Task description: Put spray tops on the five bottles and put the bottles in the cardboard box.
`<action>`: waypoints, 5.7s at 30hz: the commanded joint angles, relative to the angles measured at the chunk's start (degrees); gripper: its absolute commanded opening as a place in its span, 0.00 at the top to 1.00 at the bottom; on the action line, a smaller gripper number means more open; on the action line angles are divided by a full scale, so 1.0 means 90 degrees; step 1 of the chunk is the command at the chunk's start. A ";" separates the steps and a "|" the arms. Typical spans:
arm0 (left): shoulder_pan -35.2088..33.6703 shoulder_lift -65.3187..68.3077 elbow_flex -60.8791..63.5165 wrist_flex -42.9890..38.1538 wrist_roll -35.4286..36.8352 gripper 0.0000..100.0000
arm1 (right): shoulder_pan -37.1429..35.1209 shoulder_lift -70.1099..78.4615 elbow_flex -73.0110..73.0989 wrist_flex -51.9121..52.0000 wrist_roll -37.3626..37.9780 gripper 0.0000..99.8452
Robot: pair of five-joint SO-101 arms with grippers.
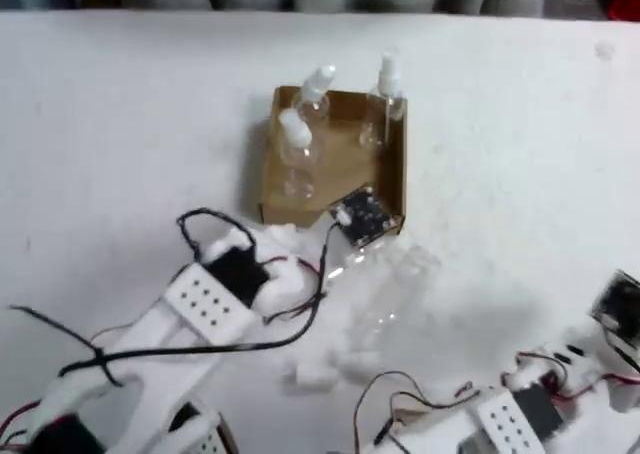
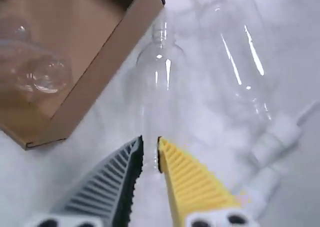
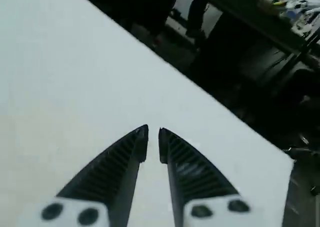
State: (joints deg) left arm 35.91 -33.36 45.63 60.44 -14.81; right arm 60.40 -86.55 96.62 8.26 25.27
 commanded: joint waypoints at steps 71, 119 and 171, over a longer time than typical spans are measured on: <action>-0.0054 0.5280 -0.3438 -0.0811 -0.0947 0.75 | 0.1158 1.1033 -0.8400 -0.1919 0.0205 0.99; -0.5231 0.1861 -0.0088 -0.1348 0.0361 0.72 | 0.1099 0.9900 -0.8391 0.0718 0.0274 0.99; -0.5016 0.4322 -0.2530 0.0459 -0.0791 0.95 | 0.0786 0.9910 -0.8078 0.0708 0.0274 0.99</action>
State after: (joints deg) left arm -9.80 6.02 25.67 63.69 -22.73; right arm 68.31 5.85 24.18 14.42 27.65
